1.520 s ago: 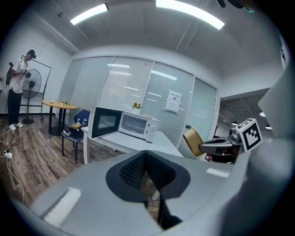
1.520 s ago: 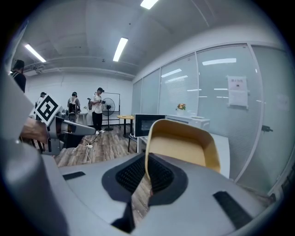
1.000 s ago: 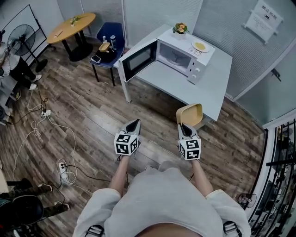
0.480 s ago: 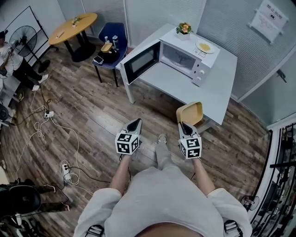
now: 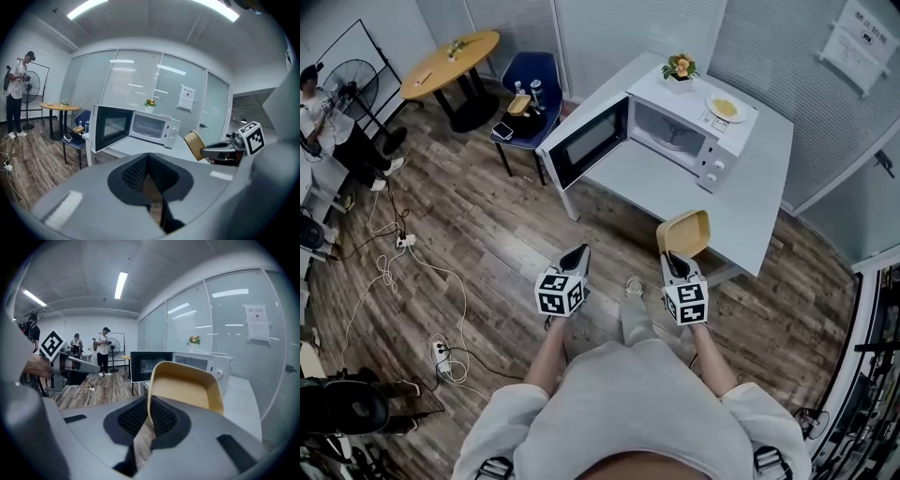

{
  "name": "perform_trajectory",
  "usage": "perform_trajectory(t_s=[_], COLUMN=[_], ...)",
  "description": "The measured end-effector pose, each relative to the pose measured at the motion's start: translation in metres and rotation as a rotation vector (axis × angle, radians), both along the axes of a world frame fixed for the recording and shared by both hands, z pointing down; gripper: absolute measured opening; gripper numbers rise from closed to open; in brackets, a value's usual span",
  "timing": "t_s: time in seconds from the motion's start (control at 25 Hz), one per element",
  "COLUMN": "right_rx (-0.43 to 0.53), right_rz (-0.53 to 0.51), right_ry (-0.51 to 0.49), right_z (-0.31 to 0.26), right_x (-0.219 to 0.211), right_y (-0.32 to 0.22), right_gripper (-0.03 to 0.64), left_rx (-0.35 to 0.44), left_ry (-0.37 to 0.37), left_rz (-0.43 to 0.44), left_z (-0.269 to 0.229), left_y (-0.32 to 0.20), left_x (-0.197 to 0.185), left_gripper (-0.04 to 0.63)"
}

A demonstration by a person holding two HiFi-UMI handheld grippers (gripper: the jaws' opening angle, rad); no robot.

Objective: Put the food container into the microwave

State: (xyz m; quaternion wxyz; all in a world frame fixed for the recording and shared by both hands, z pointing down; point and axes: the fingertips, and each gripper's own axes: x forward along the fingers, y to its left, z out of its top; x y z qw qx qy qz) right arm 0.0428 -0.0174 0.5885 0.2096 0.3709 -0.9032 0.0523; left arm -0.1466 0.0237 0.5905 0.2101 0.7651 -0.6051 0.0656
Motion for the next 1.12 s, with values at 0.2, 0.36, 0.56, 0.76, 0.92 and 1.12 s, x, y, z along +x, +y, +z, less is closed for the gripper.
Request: perform_trajectory(t_s=[0.2,0.36,0.56,0.76,0.92,1.12], right_rx=[-0.007,-0.010,-0.015,-0.020,-0.033,-0.045], right_rz=[-0.038,-0.068,-0.099,-0.132,-0.161,-0.177], right_ry=[0.009,0.009,0.009,0.015,0.022,0.021], right_z=[0.002,0.001,0.000,0.000,0.005,0.008], right_x=[-0.012,-0.022,-0.037,-0.051,-0.059,-0.069], right_y=[-0.046,-0.083,-0.132,-0.175,-0.207,-0.241], right_gripper=[0.025,0.025,0.025,0.025,0.025,0.025], left_rx=[0.002,-0.003,-0.013,-0.027,-0.046,-0.058], left_ry=[0.000,0.001,-0.001,-0.004,-0.005,-0.014], left_rz=[-0.016,-0.027,-0.035,-0.034,-0.032,-0.024], left_z=[-0.004,-0.006,-0.006,-0.006,0.000,0.005], left_y=[-0.048,-0.085,-0.135,-0.185,-0.219,-0.256], left_x=[-0.006,-0.009,-0.013,-0.014,-0.014,-0.015], left_gripper=[0.011,0.011,0.011,0.011,0.011,0.011])
